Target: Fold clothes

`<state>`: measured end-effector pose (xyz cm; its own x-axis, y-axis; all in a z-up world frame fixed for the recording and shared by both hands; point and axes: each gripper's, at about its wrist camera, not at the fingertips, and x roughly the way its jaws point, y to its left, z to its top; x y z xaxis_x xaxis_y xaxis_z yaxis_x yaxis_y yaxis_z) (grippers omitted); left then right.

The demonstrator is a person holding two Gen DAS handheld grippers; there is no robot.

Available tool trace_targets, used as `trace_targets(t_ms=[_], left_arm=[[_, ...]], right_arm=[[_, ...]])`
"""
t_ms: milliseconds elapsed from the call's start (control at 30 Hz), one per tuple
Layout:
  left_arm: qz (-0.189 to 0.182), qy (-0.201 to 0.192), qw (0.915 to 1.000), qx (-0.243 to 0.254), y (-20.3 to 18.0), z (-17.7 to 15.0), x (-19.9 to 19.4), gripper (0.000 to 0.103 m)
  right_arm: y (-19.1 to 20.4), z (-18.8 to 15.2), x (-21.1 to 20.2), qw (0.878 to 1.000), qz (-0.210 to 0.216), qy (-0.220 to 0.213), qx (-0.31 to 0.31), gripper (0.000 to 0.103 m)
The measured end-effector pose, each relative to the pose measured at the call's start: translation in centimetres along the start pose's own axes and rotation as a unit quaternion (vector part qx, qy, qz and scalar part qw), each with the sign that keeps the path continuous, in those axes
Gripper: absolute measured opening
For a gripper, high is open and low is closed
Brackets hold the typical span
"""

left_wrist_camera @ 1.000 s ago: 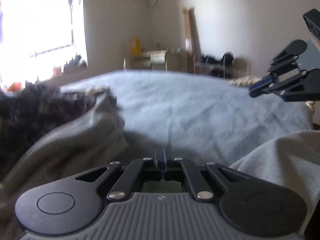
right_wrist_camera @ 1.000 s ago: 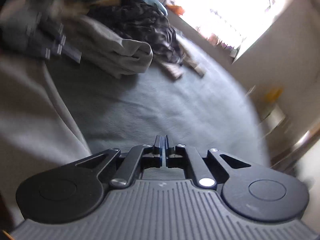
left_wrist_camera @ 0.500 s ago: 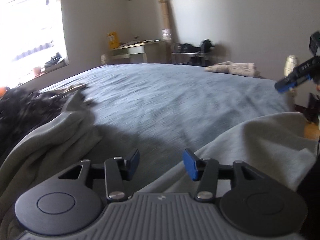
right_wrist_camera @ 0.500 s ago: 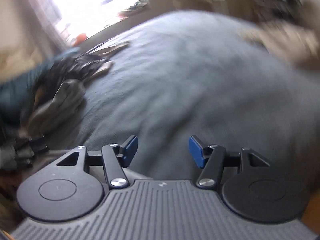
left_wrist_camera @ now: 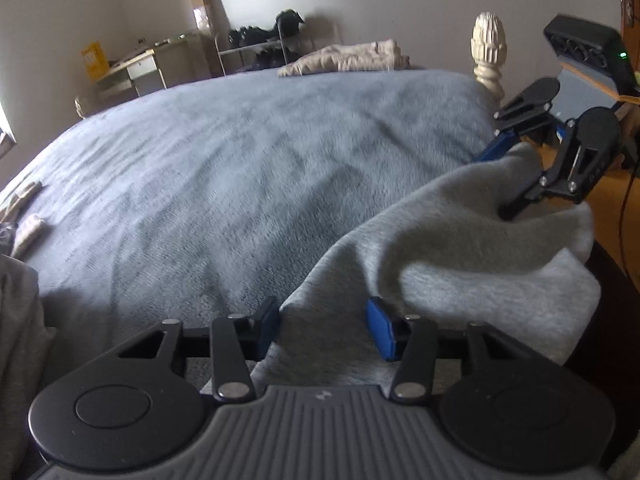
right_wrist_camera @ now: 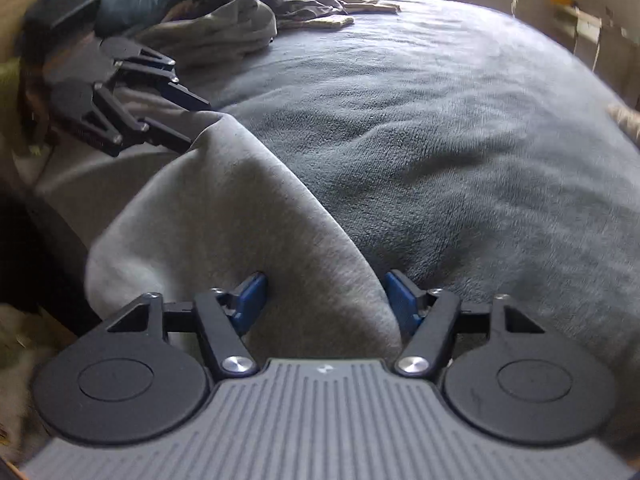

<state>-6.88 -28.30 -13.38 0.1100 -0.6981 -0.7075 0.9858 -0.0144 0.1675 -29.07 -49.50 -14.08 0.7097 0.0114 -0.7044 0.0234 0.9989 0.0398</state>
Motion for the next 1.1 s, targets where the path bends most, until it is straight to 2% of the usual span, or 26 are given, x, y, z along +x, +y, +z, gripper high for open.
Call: trace_targets(t_ms=[33,67,100,167,333,467,633,767,867,933,1000,1033,1067,1100], left_arm=[[0.001,-0.003,1.0,-0.001,-0.1,-0.1,-0.1,0.025],[0.007,-0.006,1.0,-0.001,-0.4,-0.1,-0.2,0.019],[0.017,-0.01,0.9998,-0.001,-0.6,-0.2,-0.4,0.016],[0.027,-0.025,0.9993,-0.004,-0.9,-0.5,-0.9,0.01],[0.055,-0.074,0.9952,-0.033,-1.2,-0.7,-2.9,0.008],[0.09,-0.103,0.99,-0.035,-1.5,-0.2,-4.0,0.008],[0.134,-0.11,0.9839,-0.044,0.6,2.1,-4.0,0.007],[0.156,-0.091,0.9824,-0.048,2.3,3.1,-1.8,0.008],[0.159,-0.062,0.9838,-0.053,3.2,2.8,0.7,0.01],[0.155,-0.036,0.9853,-0.062,3.7,2.2,2.5,0.018],[0.153,-0.023,0.9853,-0.072,4.2,1.6,3.7,0.027],[0.157,-0.031,0.9839,-0.079,4.4,1.5,3.4,0.035],[0.163,-0.037,0.9819,-0.09,4.6,1.5,2.8,0.039],[0.169,-0.044,0.9793,-0.102,4.7,1.5,1.9,0.045]], right_arm=[[0.4,0.0,-0.2,1.0,-0.007,-0.002,-0.011,0.036],[0.9,0.2,-0.6,1.0,-0.019,-0.008,-0.02,0.012],[1.5,0.4,-1.1,0.999,-0.032,-0.012,-0.032,0.008],[3.4,0.6,-1.9,0.995,-0.067,-0.019,-0.077,0.006],[6.5,2.2,-3.1,0.973,-0.152,-0.037,-0.172,0.006],[6.2,5.0,-4.2,0.957,-0.192,-0.065,-0.206,0.006],[4.5,9.2,-2.6,0.934,-0.227,-0.085,-0.262,0.006],[1.7,11.5,0.6,0.936,-0.221,-0.068,-0.264,0.007],[-0.2,11.8,4.0,0.942,-0.212,-0.03,-0.257,0.007],[-1.7,11.4,6.3,0.947,-0.219,-0.013,-0.235,0.012],[-3.2,10.6,7.9,0.953,-0.223,0.0,-0.206,0.032],[-3.8,10.4,8.1,0.955,-0.231,0.0,-0.186,0.037],[-4.3,10.2,7.6,0.957,-0.24,-0.009,-0.162,0.047],[-4.8,10.3,6.6,0.959,-0.246,-0.024,-0.137,0.05]])
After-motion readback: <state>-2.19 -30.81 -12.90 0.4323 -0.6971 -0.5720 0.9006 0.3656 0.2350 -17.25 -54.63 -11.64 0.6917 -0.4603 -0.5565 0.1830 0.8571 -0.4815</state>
